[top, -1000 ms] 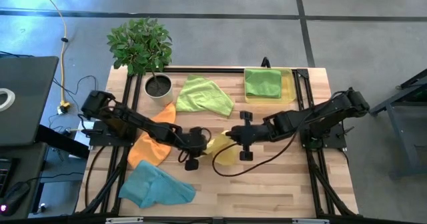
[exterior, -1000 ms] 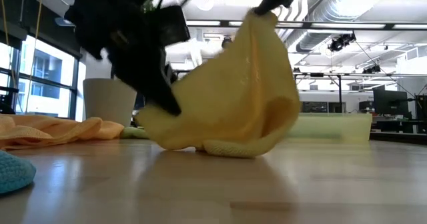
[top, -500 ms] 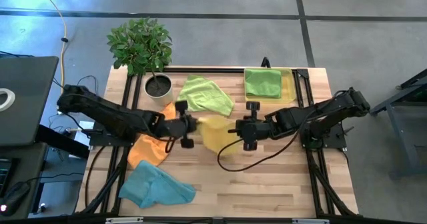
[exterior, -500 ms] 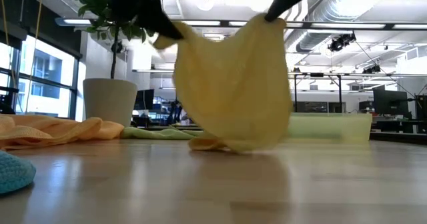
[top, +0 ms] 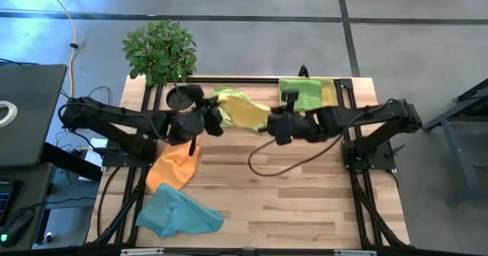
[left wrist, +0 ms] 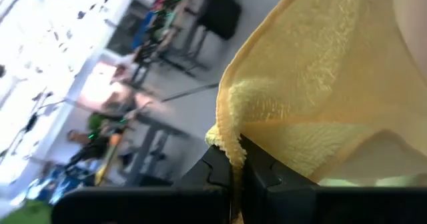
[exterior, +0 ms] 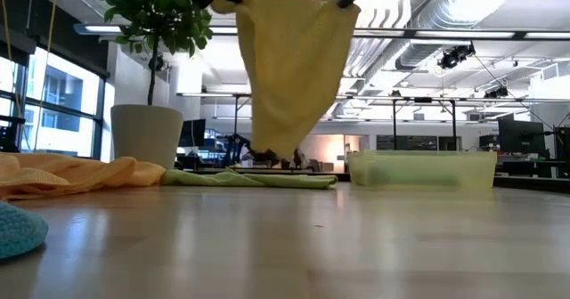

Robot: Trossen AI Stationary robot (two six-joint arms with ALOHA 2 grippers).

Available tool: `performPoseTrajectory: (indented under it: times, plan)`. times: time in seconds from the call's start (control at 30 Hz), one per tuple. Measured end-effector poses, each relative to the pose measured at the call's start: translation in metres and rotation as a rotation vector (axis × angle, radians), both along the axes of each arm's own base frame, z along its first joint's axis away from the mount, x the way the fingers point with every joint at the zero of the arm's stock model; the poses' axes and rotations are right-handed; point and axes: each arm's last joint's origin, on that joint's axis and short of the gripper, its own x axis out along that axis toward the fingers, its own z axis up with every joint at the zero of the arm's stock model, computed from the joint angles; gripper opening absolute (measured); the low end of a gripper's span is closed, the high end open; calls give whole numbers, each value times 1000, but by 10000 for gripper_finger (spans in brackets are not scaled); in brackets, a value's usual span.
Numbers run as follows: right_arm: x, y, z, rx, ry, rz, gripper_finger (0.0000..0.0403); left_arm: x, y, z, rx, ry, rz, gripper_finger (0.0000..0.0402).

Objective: Fold microfiber towels
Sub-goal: Fold the yellow microfiber towel

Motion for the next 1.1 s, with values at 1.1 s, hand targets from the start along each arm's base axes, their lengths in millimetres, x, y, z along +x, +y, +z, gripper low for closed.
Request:
performPoseTrajectory:
  times: [1.1]
  plan:
    - [10,50,-35,516,-305,43,1,25,-80,-21,-146,98,-91,0]
